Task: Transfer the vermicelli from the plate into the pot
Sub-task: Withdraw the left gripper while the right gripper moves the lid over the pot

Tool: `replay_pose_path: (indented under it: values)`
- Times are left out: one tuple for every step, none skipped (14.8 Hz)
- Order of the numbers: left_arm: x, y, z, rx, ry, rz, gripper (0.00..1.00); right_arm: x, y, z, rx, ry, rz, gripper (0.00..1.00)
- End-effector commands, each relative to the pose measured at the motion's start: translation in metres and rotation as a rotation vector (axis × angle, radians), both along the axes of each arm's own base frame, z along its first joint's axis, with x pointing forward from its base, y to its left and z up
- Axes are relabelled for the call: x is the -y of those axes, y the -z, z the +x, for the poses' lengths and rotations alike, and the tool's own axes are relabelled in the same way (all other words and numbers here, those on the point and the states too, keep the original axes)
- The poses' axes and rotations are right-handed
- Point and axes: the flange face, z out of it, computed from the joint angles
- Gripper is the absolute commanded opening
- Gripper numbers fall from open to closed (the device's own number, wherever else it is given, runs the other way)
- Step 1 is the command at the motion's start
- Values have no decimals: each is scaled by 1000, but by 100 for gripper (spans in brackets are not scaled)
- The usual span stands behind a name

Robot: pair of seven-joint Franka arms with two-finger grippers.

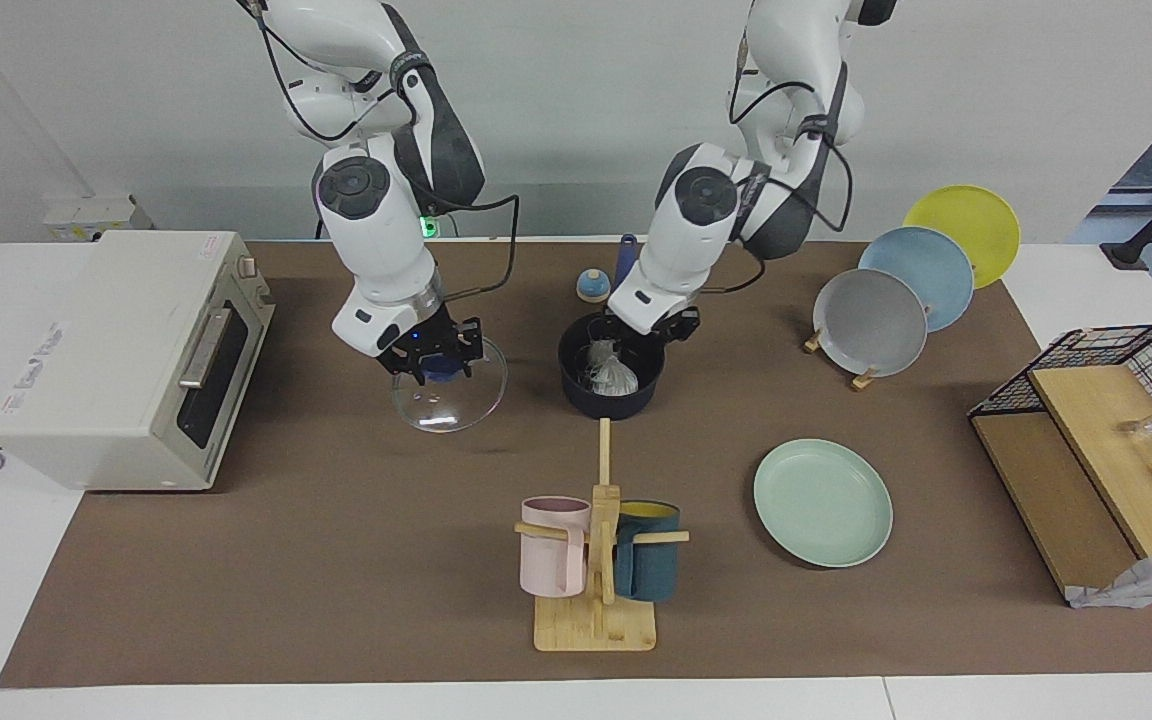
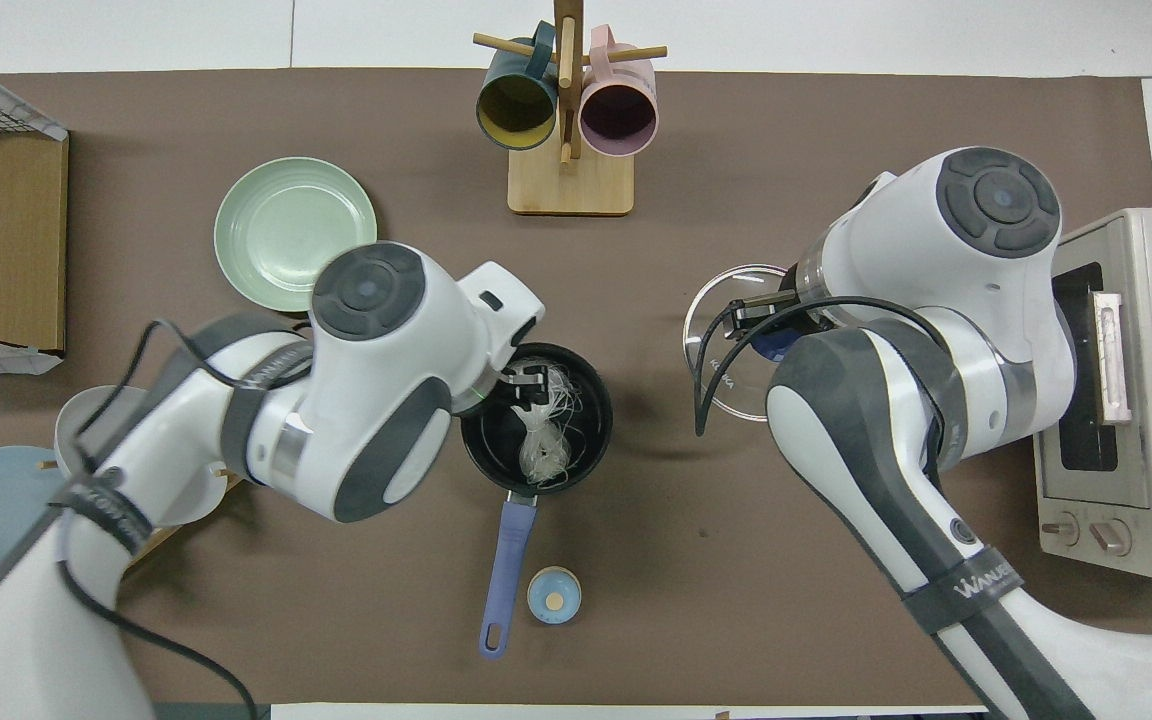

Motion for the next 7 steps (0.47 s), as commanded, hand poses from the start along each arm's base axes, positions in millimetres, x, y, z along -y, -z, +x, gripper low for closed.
replay_pose_path:
  values:
    - [-94, -79, 18, 42, -10, -2, 100, -58, -15, -6, 4, 64, 16, 59]
    - [-127, -99, 25, 57, -11, -5, 100, -83, -21, -15, 9, 85, 14, 59]
    - [-153, -112, 32, 60, 0, -6, 100, -105, -25, -23, 21, 96, 5, 59]
    - [-180, -123, 39, 60, 1, -7, 100, -129, -29, -33, 35, 99, -9, 59]
    - [-200, -124, 43, 71, 5, 27, 100, -151, -28, -41, 44, 104, -22, 59]
    - [-210, -124, 46, 87, 24, 67, 100, -168, -28, -48, 54, 108, -29, 58]
    - [-215, -124, 47, 94, 29, 82, 100, -189, -26, -57, 57, 110, -44, 58]
